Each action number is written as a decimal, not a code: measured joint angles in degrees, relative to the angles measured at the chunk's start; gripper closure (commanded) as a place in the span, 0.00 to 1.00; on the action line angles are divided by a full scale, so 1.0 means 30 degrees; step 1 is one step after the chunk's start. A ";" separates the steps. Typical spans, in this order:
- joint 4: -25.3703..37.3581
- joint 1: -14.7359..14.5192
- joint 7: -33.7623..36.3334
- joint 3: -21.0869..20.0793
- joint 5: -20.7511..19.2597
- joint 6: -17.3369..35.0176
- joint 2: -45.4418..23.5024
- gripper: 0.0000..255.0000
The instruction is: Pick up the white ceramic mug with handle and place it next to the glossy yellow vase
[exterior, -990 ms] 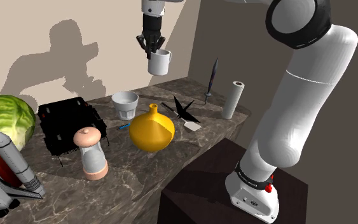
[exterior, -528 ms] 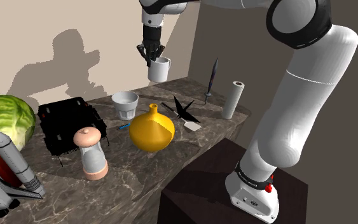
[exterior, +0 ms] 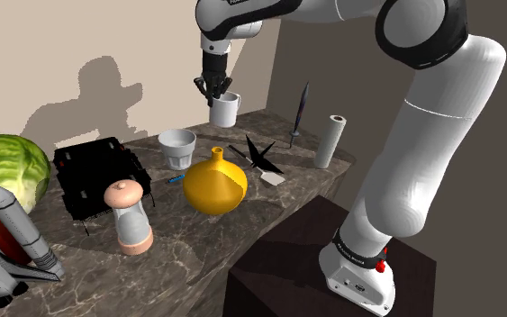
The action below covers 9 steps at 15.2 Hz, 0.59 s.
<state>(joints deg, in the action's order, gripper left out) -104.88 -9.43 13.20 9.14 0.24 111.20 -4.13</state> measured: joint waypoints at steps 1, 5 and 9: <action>-0.0210 -0.0011 0.0019 -0.0010 0.0008 0.0248 -0.0041 1.00; -0.0960 -0.0013 0.0012 -0.0018 0.0048 0.1227 -0.0274 1.00; -0.1764 -0.0001 -0.0026 -0.0016 0.0090 0.2227 -0.0475 1.00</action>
<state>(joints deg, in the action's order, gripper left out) -110.17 -9.44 13.13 9.09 0.51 117.88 -5.56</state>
